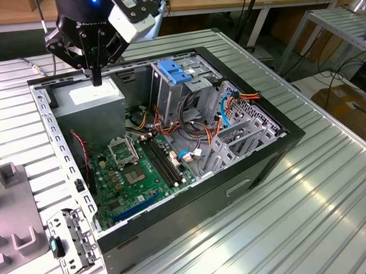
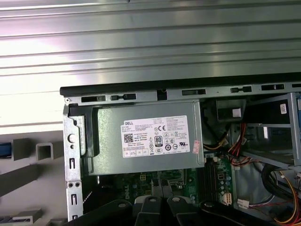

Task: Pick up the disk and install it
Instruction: 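Reach for the disk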

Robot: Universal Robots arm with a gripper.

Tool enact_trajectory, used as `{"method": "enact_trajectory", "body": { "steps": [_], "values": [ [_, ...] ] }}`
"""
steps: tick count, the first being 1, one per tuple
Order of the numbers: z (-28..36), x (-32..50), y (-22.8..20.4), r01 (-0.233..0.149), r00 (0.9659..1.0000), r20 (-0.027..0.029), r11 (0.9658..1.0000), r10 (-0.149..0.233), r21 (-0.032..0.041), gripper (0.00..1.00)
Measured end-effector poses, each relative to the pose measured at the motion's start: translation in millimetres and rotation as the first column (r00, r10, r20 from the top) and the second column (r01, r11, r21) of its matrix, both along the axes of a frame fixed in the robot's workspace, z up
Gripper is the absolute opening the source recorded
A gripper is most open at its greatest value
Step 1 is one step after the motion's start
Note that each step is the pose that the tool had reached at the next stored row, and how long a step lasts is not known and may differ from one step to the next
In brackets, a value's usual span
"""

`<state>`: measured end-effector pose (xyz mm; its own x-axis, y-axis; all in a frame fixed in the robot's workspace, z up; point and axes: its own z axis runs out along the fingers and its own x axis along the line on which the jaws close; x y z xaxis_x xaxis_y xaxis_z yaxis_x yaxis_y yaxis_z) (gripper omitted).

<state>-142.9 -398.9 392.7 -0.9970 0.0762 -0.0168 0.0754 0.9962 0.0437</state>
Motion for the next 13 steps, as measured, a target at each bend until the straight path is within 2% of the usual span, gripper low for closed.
{"method": "enact_trajectory", "body": {
  "steps": [13],
  "values": [
    [-0.5, -9.6, 0.0, 0.000, 1.0000, -0.0087, 1.0000, 0.000, 0.0000, 0.11]
  ]
}}
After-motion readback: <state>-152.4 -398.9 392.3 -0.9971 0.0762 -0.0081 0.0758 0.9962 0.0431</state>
